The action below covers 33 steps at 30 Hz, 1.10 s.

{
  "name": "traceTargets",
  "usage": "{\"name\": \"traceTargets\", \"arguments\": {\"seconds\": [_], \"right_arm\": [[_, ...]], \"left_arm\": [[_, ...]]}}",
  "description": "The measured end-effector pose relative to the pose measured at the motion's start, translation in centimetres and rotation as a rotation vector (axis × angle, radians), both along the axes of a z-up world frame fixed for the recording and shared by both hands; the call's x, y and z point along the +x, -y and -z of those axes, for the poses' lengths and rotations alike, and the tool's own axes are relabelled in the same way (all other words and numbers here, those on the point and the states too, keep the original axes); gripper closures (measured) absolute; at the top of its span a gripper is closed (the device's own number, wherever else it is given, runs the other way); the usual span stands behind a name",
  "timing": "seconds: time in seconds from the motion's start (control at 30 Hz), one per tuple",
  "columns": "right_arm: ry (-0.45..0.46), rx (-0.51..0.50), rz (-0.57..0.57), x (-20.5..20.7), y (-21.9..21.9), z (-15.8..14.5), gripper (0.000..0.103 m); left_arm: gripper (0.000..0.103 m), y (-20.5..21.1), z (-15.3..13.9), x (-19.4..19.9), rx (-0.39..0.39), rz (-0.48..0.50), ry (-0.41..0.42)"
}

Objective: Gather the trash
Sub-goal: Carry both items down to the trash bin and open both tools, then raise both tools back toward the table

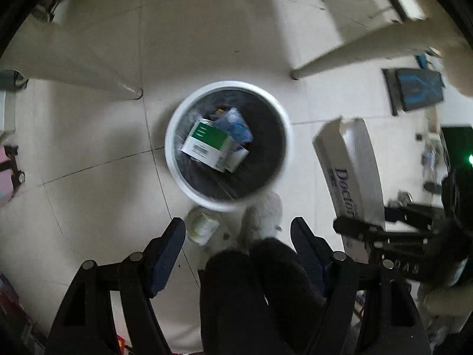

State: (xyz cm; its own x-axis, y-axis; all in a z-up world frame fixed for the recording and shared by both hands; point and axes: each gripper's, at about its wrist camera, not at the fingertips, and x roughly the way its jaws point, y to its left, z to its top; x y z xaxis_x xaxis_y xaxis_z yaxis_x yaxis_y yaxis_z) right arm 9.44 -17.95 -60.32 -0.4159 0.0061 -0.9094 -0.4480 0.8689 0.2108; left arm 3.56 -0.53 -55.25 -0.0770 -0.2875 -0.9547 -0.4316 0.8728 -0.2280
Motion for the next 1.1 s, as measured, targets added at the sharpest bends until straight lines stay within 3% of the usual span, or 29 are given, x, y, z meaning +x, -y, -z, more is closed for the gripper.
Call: {"name": "traceTargets", "arguments": {"seconds": [0.17, 0.2, 0.23, 0.3, 0.33, 0.37, 0.4, 0.57, 0.7, 0.9, 1.1], "right_arm": [[-0.029, -0.027, 0.061, 2.3, -0.5, 7.3, 0.045], [-0.034, -0.038, 0.070, 2.9, -0.9, 8.4, 0.045], [-0.044, -0.041, 0.094, 3.1, -1.0, 10.0, 0.044], [-0.062, -0.035, 0.134, 3.3, -1.2, 11.6, 0.044], [-0.063, -0.011, 0.154, 3.4, -1.2, 12.0, 0.034], [-0.049, 0.007, 0.168, 3.4, -1.1, 12.1, 0.017], [-0.027, 0.024, 0.176, 3.5, -1.0, 11.8, 0.011], [0.089, 0.040, 0.150, 3.4, -0.9, 8.9, 0.004], [0.164, 0.028, 0.109, 3.4, -0.6, 6.0, 0.004], [0.293, -0.010, 0.036, 2.7, -1.1, -1.4, 0.004], [0.348, 0.012, 0.009, 1.4, -0.7, -9.1, 0.004]], "left_arm": [[0.030, -3.4, 8.0, 0.3, 0.022, -0.109, -0.070], [0.030, -3.8, 8.4, -0.2, 0.024, -0.121, -0.076], [0.027, -4.2, 9.4, -0.5, 0.032, -0.139, -0.087], [0.009, -4.7, 10.3, -1.2, 0.040, -0.166, -0.097], [0.004, -4.8, 10.5, -1.6, 0.050, -0.176, -0.099], [0.004, -4.9, 10.4, -1.8, 0.063, -0.179, -0.099], [0.004, -4.9, 10.2, -2.2, 0.082, -0.180, -0.099], [0.004, -3.8, 8.2, -3.4, 0.150, -0.185, -0.096], [0.004, -2.6, 5.0, -4.1, 0.176, -0.192, -0.074], [0.004, -1.8, -1.7, -4.9, 0.206, -0.210, -0.030], [0.004, -1.1, -7.7, -5.5, 0.236, -0.227, 0.010]]}}
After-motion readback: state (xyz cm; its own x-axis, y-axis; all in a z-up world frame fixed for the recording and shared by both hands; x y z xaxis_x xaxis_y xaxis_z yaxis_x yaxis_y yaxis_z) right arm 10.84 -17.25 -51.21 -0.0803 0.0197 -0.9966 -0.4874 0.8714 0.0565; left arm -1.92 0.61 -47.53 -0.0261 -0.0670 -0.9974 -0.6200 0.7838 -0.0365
